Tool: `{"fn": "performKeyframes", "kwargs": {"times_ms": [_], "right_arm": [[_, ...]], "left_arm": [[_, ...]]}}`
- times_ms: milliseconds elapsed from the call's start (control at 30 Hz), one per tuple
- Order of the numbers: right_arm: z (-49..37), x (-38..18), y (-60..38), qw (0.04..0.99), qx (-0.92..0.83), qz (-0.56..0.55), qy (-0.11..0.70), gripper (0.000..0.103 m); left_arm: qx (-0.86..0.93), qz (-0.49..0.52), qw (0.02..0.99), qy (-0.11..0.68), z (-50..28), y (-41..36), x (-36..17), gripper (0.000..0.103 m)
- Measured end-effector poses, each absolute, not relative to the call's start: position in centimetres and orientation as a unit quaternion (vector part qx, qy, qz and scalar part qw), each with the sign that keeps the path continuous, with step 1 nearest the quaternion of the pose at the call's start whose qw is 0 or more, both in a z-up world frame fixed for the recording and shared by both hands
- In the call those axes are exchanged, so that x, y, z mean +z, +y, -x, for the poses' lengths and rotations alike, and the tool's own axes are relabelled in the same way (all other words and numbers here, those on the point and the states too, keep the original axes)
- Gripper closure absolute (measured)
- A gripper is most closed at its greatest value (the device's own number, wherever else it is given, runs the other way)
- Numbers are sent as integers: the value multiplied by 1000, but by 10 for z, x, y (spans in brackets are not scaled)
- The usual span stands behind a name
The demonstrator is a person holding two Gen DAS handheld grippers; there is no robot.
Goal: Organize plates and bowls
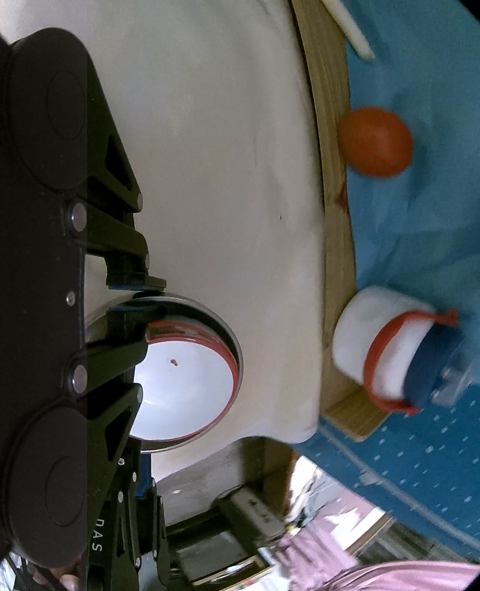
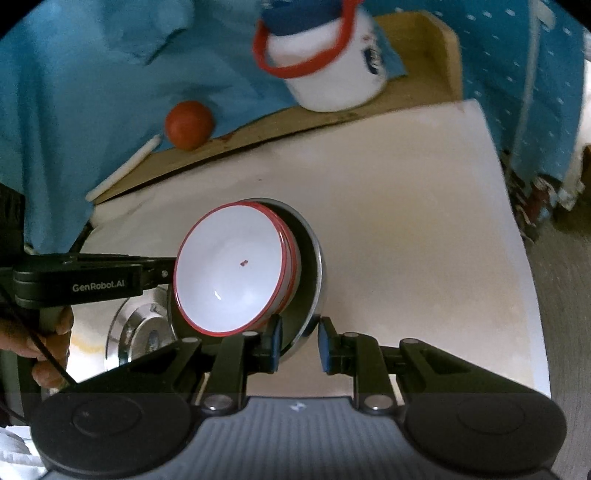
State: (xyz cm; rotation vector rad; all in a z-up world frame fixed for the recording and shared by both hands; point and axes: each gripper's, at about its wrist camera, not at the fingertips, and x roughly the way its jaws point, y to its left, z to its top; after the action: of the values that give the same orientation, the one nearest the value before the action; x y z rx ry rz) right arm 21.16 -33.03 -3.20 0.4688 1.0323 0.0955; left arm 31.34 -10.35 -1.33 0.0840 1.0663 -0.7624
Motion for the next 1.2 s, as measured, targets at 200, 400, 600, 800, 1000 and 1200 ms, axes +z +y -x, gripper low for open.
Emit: {"fn": "performKeyframes", "kwargs": {"times_ms": [200, 400, 600, 800, 1000, 1200], "right_arm": [[-226, -23, -314, 845, 92, -195, 489, 80], [-237, -21, -292, 842, 136, -170, 493, 80], [-245, -15, -268, 838, 176, -145, 495, 80], [-250, -12, -247, 832, 209, -124, 498, 80], [-255, -10, -227, 824, 238, -107, 502, 80], [-260, -11, -209, 815, 262, -91, 509, 80]], "left_arm": [[-312, -11, 815, 489, -308, -73, -4, 97], [-270, 13, 831, 486, -302, -45, 5, 97], [-231, 37, 844, 482, -295, -18, 10, 97], [-196, 58, 853, 480, -285, 6, 13, 97], [-168, 73, 859, 479, -276, 27, 12, 97], [-144, 86, 860, 481, -267, 46, 8, 97]]}}
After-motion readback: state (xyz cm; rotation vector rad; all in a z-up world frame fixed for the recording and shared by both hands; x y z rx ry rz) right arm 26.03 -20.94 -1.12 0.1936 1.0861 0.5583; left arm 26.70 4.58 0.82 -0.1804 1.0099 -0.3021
